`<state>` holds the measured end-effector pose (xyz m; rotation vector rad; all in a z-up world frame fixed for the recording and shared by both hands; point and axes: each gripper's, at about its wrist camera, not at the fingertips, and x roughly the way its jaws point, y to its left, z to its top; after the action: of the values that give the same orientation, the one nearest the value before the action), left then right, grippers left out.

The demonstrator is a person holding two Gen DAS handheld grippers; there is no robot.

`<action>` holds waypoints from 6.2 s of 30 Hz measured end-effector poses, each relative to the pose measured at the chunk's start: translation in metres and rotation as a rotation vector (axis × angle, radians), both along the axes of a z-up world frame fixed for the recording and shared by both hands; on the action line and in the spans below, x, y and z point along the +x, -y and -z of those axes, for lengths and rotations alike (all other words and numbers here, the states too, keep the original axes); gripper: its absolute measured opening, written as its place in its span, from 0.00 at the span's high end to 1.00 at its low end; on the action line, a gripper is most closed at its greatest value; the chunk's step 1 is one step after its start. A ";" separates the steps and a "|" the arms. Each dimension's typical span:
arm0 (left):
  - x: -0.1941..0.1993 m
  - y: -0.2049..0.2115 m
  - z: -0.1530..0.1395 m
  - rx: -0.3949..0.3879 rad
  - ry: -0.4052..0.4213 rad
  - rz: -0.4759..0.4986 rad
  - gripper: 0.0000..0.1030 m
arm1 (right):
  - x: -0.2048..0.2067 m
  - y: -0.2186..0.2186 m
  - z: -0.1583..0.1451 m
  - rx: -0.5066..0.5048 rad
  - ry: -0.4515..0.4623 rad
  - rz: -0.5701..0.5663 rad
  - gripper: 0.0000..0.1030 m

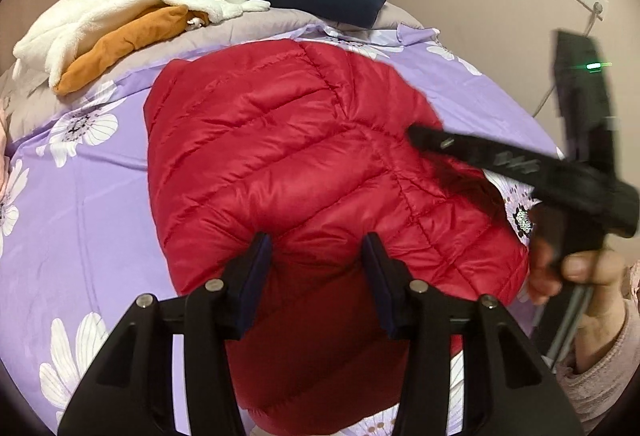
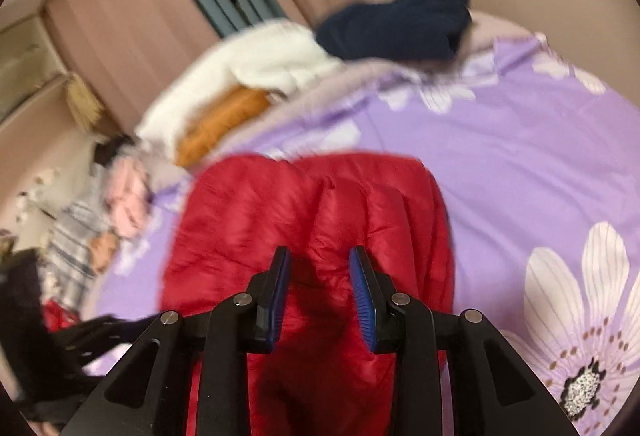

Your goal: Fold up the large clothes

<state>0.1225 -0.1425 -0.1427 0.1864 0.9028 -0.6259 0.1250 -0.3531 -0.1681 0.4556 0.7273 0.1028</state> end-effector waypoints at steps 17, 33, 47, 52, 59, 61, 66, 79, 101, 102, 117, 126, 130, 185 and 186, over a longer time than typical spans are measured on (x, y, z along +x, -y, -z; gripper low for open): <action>-0.009 -0.012 -0.014 -0.041 -0.013 -0.023 0.53 | -0.043 -0.004 -0.031 0.027 0.095 -0.062 0.72; -0.029 -0.020 0.012 -0.057 -0.058 0.008 0.51 | -0.056 -0.040 0.011 -0.109 -0.007 -0.118 0.72; -0.040 -0.036 -0.009 -0.104 -0.063 -0.045 0.27 | -0.076 -0.036 -0.010 -0.063 0.082 -0.108 0.64; -0.037 -0.049 -0.017 -0.138 -0.061 -0.083 0.25 | -0.080 -0.039 -0.021 -0.074 0.116 -0.111 0.61; -0.033 -0.068 -0.023 -0.162 -0.068 -0.151 0.25 | -0.080 -0.042 -0.027 -0.080 0.117 -0.096 0.61; -0.033 -0.073 -0.025 -0.162 -0.070 -0.169 0.20 | -0.082 -0.044 -0.030 -0.099 0.107 -0.079 0.54; -0.036 -0.087 -0.032 -0.169 -0.067 -0.203 0.19 | -0.093 -0.046 -0.040 -0.115 0.112 -0.050 0.43; -0.051 -0.107 -0.041 -0.175 -0.054 -0.223 0.17 | -0.116 -0.055 -0.060 -0.170 0.130 -0.023 0.43; -0.064 -0.093 -0.034 -0.151 -0.094 -0.188 0.00 | -0.128 -0.048 -0.048 -0.108 0.029 0.049 0.29; -0.060 -0.095 -0.030 -0.167 -0.116 -0.195 0.00 | -0.127 -0.042 -0.044 -0.074 0.014 0.051 0.29; 0.036 -0.111 0.039 -0.483 -0.397 -0.251 0.00 | -0.061 0.041 0.039 0.430 -0.115 0.105 0.17; 0.075 -0.102 0.062 -0.579 -0.485 -0.229 0.00 | -0.037 0.060 0.070 0.574 -0.091 0.098 0.01; 0.087 -0.094 0.073 -0.604 -0.513 -0.193 0.00 | -0.029 0.055 0.076 0.604 -0.114 0.044 0.01; -0.016 -0.234 -0.051 -0.039 -0.008 -0.580 0.00 | -0.037 -0.133 -0.074 -0.043 -0.019 -0.198 0.05; -0.029 -0.230 -0.057 -0.019 0.003 -0.582 0.00 | -0.048 -0.137 -0.081 -0.082 -0.012 -0.190 0.01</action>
<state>0.0938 0.0875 -0.0852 -0.0944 0.8936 -0.0927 0.0767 -0.2164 -0.0867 0.3090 0.7828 0.2475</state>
